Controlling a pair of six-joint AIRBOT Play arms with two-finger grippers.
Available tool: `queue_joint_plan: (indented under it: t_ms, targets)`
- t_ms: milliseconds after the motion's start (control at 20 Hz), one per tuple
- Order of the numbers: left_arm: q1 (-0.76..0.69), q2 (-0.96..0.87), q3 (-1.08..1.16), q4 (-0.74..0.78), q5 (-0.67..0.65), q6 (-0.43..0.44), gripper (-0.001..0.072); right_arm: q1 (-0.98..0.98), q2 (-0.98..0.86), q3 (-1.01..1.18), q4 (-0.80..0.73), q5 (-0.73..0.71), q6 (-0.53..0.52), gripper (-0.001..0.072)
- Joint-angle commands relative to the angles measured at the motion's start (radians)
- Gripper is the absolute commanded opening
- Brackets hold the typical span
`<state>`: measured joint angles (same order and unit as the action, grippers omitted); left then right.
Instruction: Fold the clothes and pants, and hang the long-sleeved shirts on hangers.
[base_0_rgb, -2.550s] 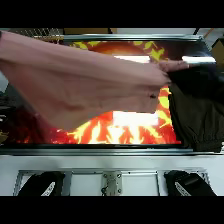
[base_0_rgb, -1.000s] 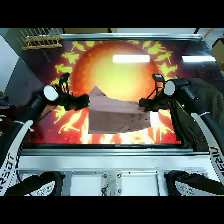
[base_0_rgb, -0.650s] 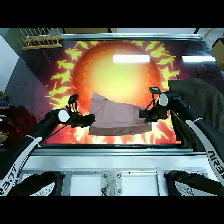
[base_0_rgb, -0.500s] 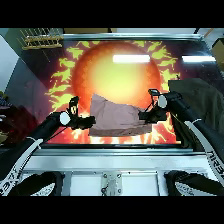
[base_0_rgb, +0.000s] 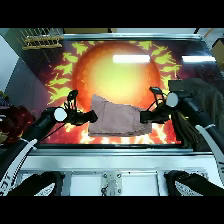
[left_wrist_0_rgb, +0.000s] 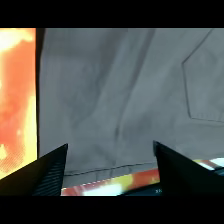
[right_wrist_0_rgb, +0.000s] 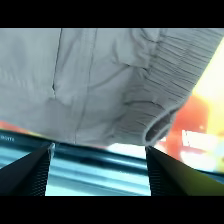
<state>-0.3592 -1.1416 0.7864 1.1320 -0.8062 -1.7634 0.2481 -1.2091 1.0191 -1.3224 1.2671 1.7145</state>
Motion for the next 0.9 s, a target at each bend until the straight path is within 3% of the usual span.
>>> queue_joint_plan:
  t_ms: [0,100,150,200,250,450,700,850]
  targets:
    - [-0.001,0.093,0.045,0.000,-0.051,0.005,0.0561,-0.134,0.129,0.003,0.025,0.080,-0.105,0.0599]
    - [0.000,0.135,0.045,0.000,-0.051,0.005,0.0555,-0.265,0.166,-0.013,0.039,0.076,-0.137,0.0603]
    - [0.000,0.150,0.045,0.000,-0.051,0.003,0.0394,-0.329,0.167,-0.031,0.076,0.066,-0.157,0.0699]
    - [-0.001,0.161,0.045,-0.001,-0.050,0.003,0.0136,-0.390,0.163,-0.063,0.136,0.047,-0.190,0.0711]
    - [-0.001,0.169,0.045,0.000,-0.048,0.004,0.0008,-0.453,0.152,-0.111,0.223,0.009,-0.240,0.0711]
    - [-0.001,0.171,0.045,-0.002,-0.050,0.004,0.0008,-0.585,0.043,-0.283,0.494,-0.136,-0.420,0.0711]
    - [-0.001,0.171,0.045,-0.005,-0.051,0.001,0.0008,-0.594,-0.181,-0.301,0.719,-0.171,-0.661,0.0710]
    - [-0.001,0.171,0.045,-0.009,-0.056,0.001,0.0009,-0.593,-0.261,-0.301,0.740,-0.167,-0.698,0.0708]
